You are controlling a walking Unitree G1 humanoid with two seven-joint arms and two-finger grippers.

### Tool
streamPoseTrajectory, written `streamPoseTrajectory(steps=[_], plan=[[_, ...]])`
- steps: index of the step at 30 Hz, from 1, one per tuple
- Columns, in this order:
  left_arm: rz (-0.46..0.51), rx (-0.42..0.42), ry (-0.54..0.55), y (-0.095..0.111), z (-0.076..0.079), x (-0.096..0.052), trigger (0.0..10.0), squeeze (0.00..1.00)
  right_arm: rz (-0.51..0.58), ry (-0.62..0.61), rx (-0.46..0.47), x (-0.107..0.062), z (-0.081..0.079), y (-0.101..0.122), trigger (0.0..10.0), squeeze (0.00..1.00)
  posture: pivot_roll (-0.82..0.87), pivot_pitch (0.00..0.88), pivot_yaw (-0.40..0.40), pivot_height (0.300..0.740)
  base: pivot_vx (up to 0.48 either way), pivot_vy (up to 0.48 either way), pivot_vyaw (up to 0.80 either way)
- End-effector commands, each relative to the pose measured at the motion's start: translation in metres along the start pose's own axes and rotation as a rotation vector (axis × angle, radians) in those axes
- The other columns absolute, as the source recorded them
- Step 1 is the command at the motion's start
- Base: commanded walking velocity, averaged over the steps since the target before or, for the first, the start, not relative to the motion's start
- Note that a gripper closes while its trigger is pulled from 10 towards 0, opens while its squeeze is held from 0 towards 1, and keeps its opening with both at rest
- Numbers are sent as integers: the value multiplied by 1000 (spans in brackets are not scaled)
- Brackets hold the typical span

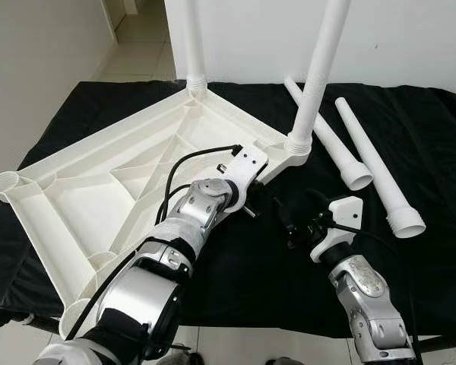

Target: Building children table

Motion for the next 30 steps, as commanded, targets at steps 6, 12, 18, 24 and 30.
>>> streamPoseTrajectory(steps=[6, 12, 18, 24, 30], plan=[[272, 19, 45, 58, -9, -11, 10000, 1000, -7, -10, 2, 1, 0, -2, 10000, 0, -166, 70, 84, 740, 0, 0, 0], [377, 98, -70, 60, 8, -29, 10000, 0, -5, -10, 7, 2, -2, -3, 10000, 0, -152, 74, 85, 740, 0, 0, 0], [376, 115, -85, 47, 8, -43, 10000, 0, -1, -11, 12, 3, -2, -3, 10000, 0, -147, 79, 88, 740, 0, 0, 0], [381, 141, -119, 35, 10, -61, 10000, 0, -1, -14, 14, 2, -2, -3, 10000, 0, -144, 82, 88, 740, 0, 0, 0], [337, 122, -152, 1, 3, -102, 10000, 0, 4, -20, 17, 5, -1, -2, 10000, 0, -132, 79, 84, 740, 0, 0, 0]])
Point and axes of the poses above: a point about 5 cm out from each wrist's last joint towards the gripper, its own x axis pointing out of the wrist towards the gripper, its own y axis along the axis of the wrist's last joint, z = x × y, the point moved 6 cm from there along x, pointing out of the wrist towards the gripper, and after that the axes turned 8 degrees about x, right-handed, at the moved point
